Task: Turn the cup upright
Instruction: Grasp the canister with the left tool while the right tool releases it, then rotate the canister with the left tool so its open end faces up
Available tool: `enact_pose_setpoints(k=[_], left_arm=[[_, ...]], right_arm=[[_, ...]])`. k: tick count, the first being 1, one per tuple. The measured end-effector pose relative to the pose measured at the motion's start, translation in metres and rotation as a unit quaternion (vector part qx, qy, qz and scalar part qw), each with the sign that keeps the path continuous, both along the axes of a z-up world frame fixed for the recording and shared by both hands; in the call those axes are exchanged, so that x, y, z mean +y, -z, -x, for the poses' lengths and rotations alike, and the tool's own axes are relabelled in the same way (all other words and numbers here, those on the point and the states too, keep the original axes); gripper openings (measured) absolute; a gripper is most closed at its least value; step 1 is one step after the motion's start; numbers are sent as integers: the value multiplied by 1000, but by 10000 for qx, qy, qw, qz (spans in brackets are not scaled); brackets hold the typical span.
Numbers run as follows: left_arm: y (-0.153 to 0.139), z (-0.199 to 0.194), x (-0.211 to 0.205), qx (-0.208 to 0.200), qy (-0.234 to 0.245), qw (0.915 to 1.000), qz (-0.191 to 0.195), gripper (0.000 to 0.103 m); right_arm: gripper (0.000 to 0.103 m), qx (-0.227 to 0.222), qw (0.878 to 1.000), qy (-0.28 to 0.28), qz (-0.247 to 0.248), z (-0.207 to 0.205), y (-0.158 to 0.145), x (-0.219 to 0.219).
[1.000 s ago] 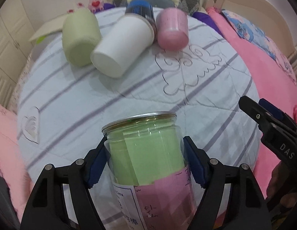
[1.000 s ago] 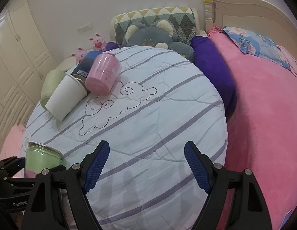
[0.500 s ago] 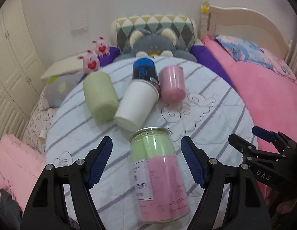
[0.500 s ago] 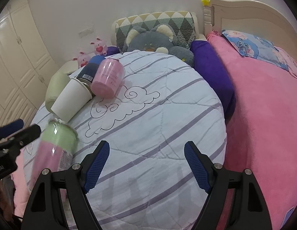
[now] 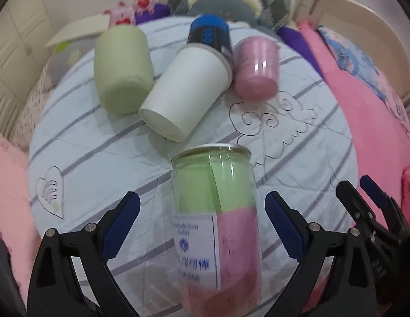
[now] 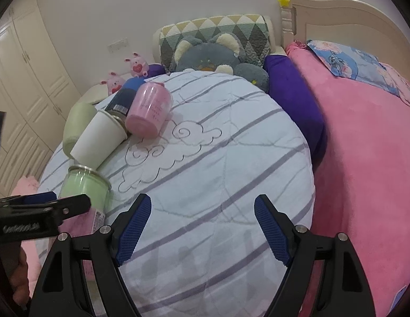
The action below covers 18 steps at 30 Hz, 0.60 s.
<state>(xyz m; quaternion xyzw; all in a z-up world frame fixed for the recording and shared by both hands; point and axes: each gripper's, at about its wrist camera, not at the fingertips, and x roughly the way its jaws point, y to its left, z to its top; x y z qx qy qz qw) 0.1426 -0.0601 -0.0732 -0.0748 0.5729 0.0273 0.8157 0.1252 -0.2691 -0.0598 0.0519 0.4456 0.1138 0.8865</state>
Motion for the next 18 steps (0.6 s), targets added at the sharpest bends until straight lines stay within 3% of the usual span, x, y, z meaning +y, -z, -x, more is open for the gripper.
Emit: enact_pose_setpoints(k=[7,8,9,11,18], left_arm=[[14,-18,-4,521,-372,9979,-53,96],[14,-19,-4,535,-438,9976,-73,90],[16,-20,-3,555,-485,9973,20,73],[20,-22,0,645,-560,9960,277,71],[-6,-14,-9,-17,-285,9996,-39,71]], right_arm=[[82,109,9996,-222,-108,-33,10,0],[82,118,9995,-255,-121,-37,11,0],[82,127,9995,-276,-126,-40,12,0],[82,157,9992,-336,-161,-46,15,1],[82,-15,9981,-560,-266,-42,11,6]])
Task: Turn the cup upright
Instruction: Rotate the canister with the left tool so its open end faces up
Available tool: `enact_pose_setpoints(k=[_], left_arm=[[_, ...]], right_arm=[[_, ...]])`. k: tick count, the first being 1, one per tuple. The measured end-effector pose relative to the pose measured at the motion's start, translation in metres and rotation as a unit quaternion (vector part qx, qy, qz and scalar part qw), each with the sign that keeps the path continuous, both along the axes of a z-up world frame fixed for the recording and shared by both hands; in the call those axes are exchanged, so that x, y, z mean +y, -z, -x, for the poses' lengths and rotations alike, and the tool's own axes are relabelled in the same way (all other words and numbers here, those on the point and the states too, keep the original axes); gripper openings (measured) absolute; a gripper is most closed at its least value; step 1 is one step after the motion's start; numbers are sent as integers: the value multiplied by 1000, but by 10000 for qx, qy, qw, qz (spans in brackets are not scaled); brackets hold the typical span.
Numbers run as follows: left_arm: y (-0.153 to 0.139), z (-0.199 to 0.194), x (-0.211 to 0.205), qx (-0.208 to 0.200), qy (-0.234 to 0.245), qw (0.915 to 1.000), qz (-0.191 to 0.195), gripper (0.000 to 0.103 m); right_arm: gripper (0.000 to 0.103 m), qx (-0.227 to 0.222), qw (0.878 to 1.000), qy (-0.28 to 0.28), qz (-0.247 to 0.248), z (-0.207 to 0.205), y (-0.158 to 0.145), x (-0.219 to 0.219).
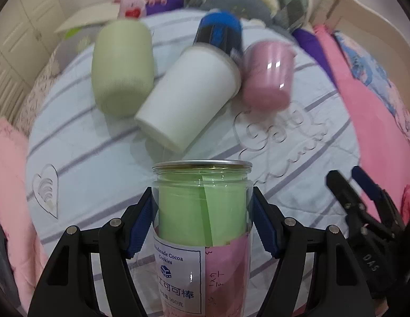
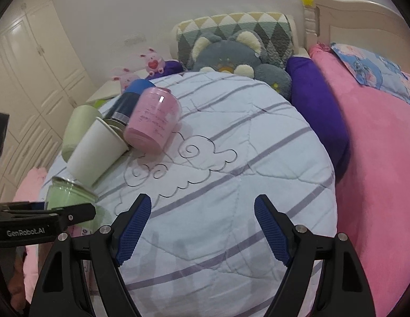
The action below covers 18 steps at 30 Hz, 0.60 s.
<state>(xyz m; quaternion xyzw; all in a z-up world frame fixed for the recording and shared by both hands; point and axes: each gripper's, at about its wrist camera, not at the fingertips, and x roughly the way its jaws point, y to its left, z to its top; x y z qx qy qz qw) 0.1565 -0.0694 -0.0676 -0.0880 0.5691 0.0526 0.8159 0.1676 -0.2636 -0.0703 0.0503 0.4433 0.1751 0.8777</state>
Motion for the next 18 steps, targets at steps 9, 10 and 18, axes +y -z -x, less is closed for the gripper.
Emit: enact_pose_setpoints(k=[9,10,18], left_arm=[[-59,23,7,-1528,307,9872,-326,71],[-62,25,8,-1759,349,9833,-318,71],[-36,36,14,-2415,599,9685,-131,71]], right_arm=[[82,-466,9985,271,93,18,-22,0],[82,-498,9982,305,102,19,-24,-1],[82,-534,9967,556,260,39,-25,3]])
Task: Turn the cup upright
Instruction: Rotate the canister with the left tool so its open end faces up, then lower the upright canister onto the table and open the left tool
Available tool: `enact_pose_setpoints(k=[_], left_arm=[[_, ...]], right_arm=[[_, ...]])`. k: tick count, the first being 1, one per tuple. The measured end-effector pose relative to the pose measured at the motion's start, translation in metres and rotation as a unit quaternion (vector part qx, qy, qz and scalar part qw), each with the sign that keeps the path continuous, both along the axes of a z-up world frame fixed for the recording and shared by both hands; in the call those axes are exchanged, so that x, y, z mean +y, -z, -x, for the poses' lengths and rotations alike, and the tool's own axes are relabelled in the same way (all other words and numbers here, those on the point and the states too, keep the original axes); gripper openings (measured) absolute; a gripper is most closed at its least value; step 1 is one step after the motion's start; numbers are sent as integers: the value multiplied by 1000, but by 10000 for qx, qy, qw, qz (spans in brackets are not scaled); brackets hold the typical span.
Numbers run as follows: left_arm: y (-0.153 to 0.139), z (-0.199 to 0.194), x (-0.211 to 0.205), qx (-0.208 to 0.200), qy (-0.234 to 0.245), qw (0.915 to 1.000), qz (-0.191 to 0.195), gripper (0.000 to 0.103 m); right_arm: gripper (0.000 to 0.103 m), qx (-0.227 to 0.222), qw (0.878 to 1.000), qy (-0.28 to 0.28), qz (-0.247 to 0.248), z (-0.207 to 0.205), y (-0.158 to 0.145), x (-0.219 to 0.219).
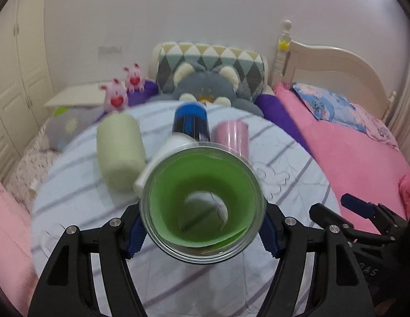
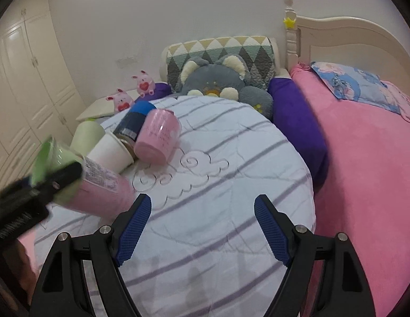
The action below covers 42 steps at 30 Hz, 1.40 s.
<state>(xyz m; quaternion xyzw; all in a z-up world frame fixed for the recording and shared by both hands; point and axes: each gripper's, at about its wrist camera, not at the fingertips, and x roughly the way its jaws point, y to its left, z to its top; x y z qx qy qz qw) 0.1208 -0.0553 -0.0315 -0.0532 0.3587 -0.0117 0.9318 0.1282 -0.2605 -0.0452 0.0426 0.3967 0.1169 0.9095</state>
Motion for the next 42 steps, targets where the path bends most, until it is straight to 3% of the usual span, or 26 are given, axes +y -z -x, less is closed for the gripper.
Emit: enact_pose_setpoints(k=[4,9,13,15,28,29,30,31,42], left_arm=[[-2,-2,-4,-15,89,9999,-55,72],[-1,-6,-10,88,153,9997,-161,90],[-5,-10,-13,29,232,9996,-140,90],[-8,-16,-13,137,286,9995,-90,72],[-11,-32,-5,542,323,9980,81,73],[-10,-35,-5,589,326,9977,57,79],[-8,-37,-6,658,313,9973,6,91],[-5,-39,-7,737,294,9968,-71,95],[3,-42,-4,857,192,9961,-121,95]], right_arm=[[82,86,9998,150,42,8,3,-2],[82,28,9996,279,71,16,0,-4],[82,20,9995,324,55,17,-2,-4],[82,12,9994,330,43,17,-2,-4],[82,-34,9987,496,-78,18,-8,-14],[82,-45,9987,500,-77,18,-9,-14],[82,-46,9987,502,-72,18,-9,-14],[82,-36,9987,503,-67,18,-9,-14],[82,39,9982,589,-40,21,-7,-17]])
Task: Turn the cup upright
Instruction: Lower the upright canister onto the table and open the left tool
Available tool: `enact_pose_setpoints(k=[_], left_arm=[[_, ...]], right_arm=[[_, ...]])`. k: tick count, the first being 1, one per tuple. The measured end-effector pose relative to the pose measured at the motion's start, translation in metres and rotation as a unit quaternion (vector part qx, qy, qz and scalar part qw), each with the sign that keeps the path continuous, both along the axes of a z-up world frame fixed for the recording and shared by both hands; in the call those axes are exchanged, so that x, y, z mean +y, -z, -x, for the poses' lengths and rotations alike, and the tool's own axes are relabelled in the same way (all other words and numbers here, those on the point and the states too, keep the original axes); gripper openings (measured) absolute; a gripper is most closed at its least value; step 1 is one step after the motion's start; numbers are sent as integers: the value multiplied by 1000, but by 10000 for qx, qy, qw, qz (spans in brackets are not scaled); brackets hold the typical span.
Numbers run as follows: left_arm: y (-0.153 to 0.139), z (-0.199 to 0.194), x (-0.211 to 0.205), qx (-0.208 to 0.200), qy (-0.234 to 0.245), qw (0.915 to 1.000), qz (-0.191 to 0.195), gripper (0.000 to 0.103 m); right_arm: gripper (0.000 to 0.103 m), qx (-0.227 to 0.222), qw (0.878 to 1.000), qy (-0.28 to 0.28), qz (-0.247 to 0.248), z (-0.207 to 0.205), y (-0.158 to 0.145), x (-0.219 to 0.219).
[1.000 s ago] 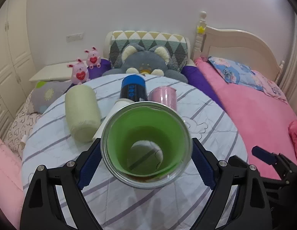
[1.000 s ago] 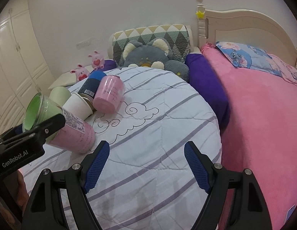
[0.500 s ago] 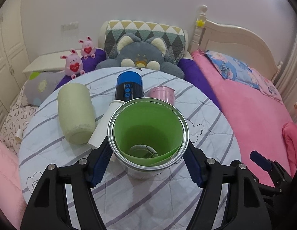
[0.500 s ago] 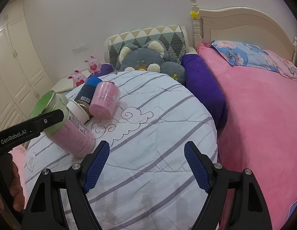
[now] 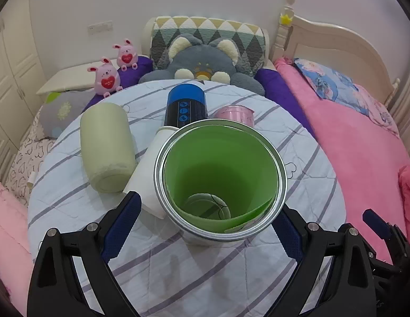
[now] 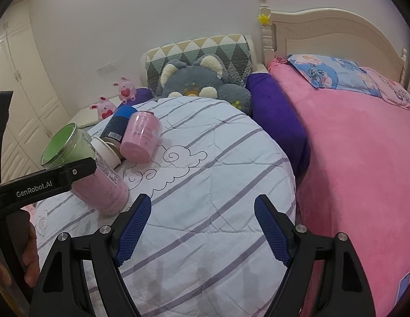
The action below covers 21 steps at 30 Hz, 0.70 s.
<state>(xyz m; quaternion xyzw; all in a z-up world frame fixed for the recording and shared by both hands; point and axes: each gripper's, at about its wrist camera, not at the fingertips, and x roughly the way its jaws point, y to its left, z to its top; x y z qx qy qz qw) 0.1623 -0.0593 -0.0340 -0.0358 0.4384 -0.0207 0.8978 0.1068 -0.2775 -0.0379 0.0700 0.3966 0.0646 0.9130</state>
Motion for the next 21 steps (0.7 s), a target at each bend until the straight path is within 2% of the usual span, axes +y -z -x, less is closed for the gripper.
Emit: enact_pose_setpoints(k=[11,21], left_arm=[[-10,16,-6,-158,168,9996,-160,96],[-34,62,12,-670,257,9972,-209,98]], right_arm=[[82,-129,9998,130,5,13,-11,-1],[82,-547,9981,257,108,51,-36,14]])
